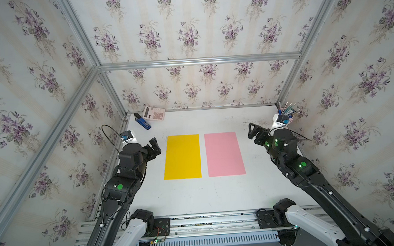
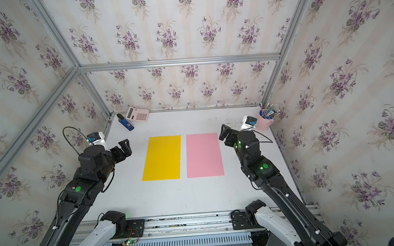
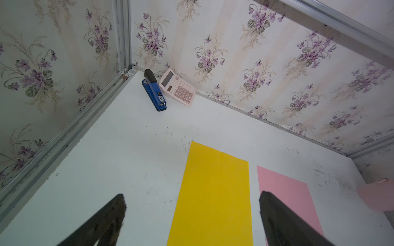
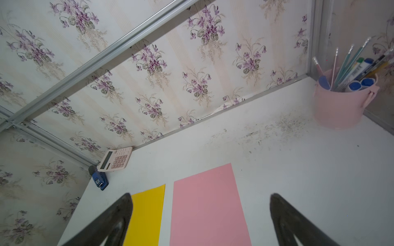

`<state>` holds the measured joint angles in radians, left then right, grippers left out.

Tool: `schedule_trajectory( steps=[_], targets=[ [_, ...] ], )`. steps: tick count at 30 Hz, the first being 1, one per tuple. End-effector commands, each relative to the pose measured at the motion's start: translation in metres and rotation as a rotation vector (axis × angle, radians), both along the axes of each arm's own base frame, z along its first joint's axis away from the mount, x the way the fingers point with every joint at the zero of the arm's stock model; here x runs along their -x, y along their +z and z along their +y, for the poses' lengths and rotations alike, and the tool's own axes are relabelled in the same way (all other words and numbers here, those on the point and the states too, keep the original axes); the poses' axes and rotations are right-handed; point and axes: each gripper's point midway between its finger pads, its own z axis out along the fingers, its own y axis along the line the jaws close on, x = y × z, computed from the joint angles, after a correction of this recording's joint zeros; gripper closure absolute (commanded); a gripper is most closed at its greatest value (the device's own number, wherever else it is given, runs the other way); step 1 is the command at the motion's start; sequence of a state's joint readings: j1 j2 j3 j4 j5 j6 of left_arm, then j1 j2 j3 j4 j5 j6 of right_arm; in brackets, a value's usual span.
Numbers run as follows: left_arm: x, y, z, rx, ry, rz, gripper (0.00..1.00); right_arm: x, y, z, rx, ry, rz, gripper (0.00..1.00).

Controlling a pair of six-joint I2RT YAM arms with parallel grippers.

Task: Fold the rectangular paper in half along the long edge
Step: Pick up the paper from the center of the board.

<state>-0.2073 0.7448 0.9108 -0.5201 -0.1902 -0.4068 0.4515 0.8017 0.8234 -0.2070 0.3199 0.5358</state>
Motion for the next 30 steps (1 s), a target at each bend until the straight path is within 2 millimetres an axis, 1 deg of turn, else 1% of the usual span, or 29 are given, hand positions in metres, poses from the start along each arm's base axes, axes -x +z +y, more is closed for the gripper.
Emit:
schedule_trajectory(
  steps=[1,2,3,4,5,8,10,11,12,14,15,16,17,18,20,23,24,26,29,30],
  targets=[
    [0.001,-0.006,0.000,-0.017,0.001,0.076,0.00,0.012,0.002,0.018,-0.004,0.137,-0.034,0.00],
    [-0.001,-0.010,0.006,-0.036,0.038,0.110,0.00,0.010,0.002,0.015,0.010,0.119,-0.025,0.00],
    [-0.004,-0.014,0.009,-0.052,0.057,0.141,0.00,0.006,-0.004,0.010,0.029,0.083,0.016,0.00],
    [-0.010,-0.019,0.009,-0.068,0.058,0.177,0.00,-0.001,-0.010,0.007,0.059,0.043,0.079,0.00],
    [-0.017,-0.024,0.003,-0.079,0.025,0.207,0.00,-0.009,-0.019,0.008,0.099,0.029,0.145,0.00],
    [-0.042,-0.039,-0.022,-0.058,-0.092,0.277,0.00,-0.031,-0.049,0.027,0.232,0.017,0.312,0.00],
    [-0.055,-0.053,-0.031,-0.038,-0.115,0.316,0.00,-0.037,-0.062,0.045,0.338,-0.015,0.359,0.00],
    [-0.060,-0.058,-0.034,-0.032,-0.121,0.327,0.00,-0.040,-0.063,0.046,0.370,-0.066,0.369,0.00],
    [-0.063,-0.062,-0.034,-0.033,-0.120,0.339,0.00,-0.044,-0.066,0.049,0.379,-0.081,0.374,0.00],
    [-0.064,-0.070,-0.029,-0.046,-0.094,0.363,0.00,-0.053,-0.070,0.060,0.349,-0.067,0.366,0.00],
    [-0.064,-0.072,-0.029,-0.058,-0.100,0.366,0.00,-0.058,-0.072,0.069,0.325,-0.038,0.352,0.00],
    [-0.065,-0.075,-0.029,-0.069,-0.108,0.371,0.00,-0.062,-0.078,0.083,0.303,0.026,0.337,0.00],
    [-0.065,-0.078,-0.026,-0.078,-0.098,0.386,0.00,-0.068,-0.081,0.102,0.290,0.112,0.311,0.00],
    [-0.067,-0.082,-0.025,-0.075,-0.093,0.398,0.00,-0.072,-0.085,0.115,0.287,0.169,0.299,0.00],
    [-0.074,-0.091,-0.027,-0.024,-0.116,0.424,0.00,-0.081,-0.098,0.144,0.262,0.279,0.303,0.00],
    [-0.083,-0.109,-0.025,0.089,-0.131,0.463,0.00,-0.085,-0.118,0.192,0.216,0.454,0.370,0.00],
    [-0.083,-0.116,-0.021,0.112,-0.116,0.482,0.00,-0.085,-0.124,0.203,0.225,0.468,0.384,0.01],
    [-0.084,-0.123,-0.017,0.143,-0.116,0.501,0.00,-0.080,-0.132,0.223,0.253,0.499,0.384,0.03],
    [-0.081,-0.130,-0.021,0.165,-0.139,0.526,0.01,-0.072,-0.145,0.242,0.256,0.512,0.406,0.06],
    [-0.080,-0.135,-0.022,0.168,-0.140,0.546,0.06,-0.069,-0.150,0.248,0.238,0.524,0.427,0.07]
  ],
)
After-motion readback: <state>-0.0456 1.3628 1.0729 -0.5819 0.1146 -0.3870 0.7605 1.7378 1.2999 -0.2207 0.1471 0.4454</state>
